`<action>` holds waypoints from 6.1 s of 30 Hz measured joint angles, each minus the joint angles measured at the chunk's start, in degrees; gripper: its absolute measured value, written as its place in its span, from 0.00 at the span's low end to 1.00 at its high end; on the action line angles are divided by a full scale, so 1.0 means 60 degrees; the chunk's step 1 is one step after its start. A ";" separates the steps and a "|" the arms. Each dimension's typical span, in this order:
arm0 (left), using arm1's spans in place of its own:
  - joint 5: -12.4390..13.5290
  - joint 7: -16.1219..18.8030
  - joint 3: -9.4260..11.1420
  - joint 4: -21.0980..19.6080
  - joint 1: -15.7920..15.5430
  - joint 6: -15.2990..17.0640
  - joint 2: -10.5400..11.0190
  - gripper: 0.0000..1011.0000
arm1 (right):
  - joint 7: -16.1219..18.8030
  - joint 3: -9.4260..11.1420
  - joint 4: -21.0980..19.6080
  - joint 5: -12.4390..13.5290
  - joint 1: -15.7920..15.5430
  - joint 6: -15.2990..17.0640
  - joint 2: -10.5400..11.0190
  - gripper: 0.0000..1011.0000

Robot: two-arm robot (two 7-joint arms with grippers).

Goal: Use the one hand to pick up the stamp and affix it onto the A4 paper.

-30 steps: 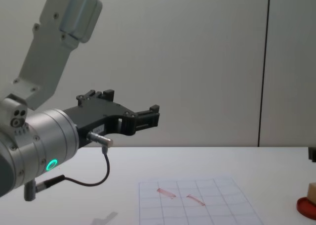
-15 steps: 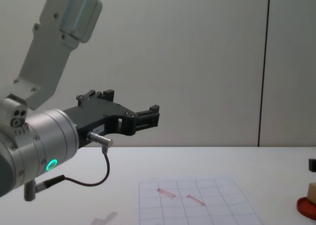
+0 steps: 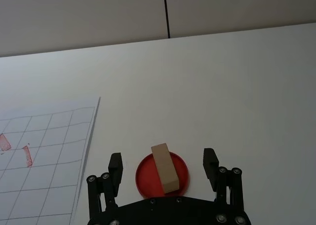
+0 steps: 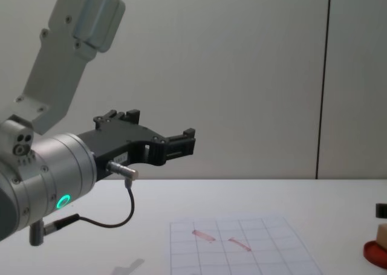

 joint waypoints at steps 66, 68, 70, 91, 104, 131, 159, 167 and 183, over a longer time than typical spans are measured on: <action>0.0000 0.0000 0.0000 0.0000 0.0000 0.0000 0.0000 0.99 | 0.0190 -0.0222 0.1884 -0.0362 0.1021 0.0229 -0.0612 0.21; 0.0000 0.0000 0.0000 0.0000 0.0000 0.0000 0.0000 0.99 | 0.0190 -0.0223 0.1886 -0.0364 0.1022 0.0229 -0.0613 0.22; 0.0001 0.0000 0.0000 0.0000 0.0000 0.0000 0.0000 0.99 | 0.0192 -0.0222 0.1888 -0.0365 0.1024 0.0229 -0.0614 0.22; 0.0000 0.0000 0.0000 0.0000 0.0000 0.0000 0.0000 0.99 | 0.0128 -0.0234 0.1697 -0.0377 0.1001 0.0688 -0.0649 0.22; 0.0000 0.0000 0.0000 0.0000 0.0000 0.0000 0.0000 0.99 | 0.0346 -0.0326 0.1603 -0.0749 0.1277 0.1563 -0.0707 0.22; 0.0000 0.0000 0.0000 0.0000 0.0000 0.0000 0.0000 0.99 | 0.0572 -0.0306 0.1721 -0.1147 0.1509 0.2527 -0.0727 0.22; 0.0000 0.0000 0.0000 0.0000 0.0000 0.0000 0.0000 0.99 | 0.1835 -0.0373 0.1431 -0.1851 0.2326 0.2330 -0.0819 0.22; 0.0000 -0.0001 0.0000 0.0000 0.0000 0.0000 0.0000 0.99 | 0.2797 -0.0463 0.1763 -0.2053 0.3051 0.2757 -0.0941 0.22; 0.0000 -0.0001 0.0000 0.0000 0.0000 0.0000 0.0000 0.99 | 0.4653 -0.0814 0.3241 -0.2840 0.4661 0.3423 -0.1267 0.22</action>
